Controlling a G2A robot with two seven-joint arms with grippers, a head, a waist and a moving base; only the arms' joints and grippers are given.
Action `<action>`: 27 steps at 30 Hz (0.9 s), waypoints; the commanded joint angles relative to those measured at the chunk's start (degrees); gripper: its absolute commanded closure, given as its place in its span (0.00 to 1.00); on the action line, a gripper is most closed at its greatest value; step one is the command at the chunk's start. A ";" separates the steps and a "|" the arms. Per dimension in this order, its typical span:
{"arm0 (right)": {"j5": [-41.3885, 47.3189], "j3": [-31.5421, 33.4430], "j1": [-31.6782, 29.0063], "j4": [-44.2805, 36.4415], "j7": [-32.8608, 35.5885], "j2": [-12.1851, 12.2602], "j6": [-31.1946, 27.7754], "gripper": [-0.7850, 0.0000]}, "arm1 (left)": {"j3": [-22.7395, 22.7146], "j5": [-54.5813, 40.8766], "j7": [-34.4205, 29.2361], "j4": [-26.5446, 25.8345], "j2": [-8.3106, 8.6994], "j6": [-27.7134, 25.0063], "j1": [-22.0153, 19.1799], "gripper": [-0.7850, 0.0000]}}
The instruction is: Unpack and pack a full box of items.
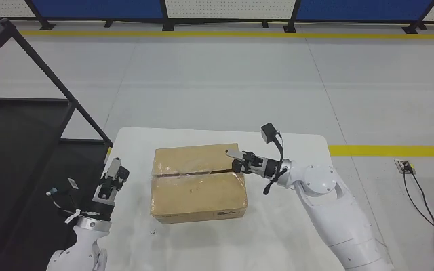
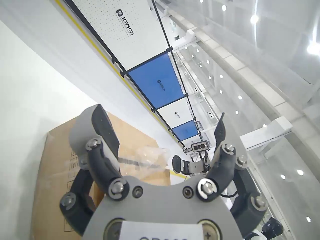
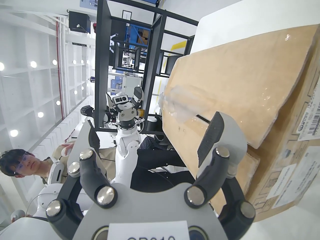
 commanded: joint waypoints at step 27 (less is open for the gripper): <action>2.16 -21.35 16.45 11.41 -4.69 -8.69 11.90 0.00 | 8.36 0.77 -0.95 7.03 -0.31 5.66 -6.52 0.00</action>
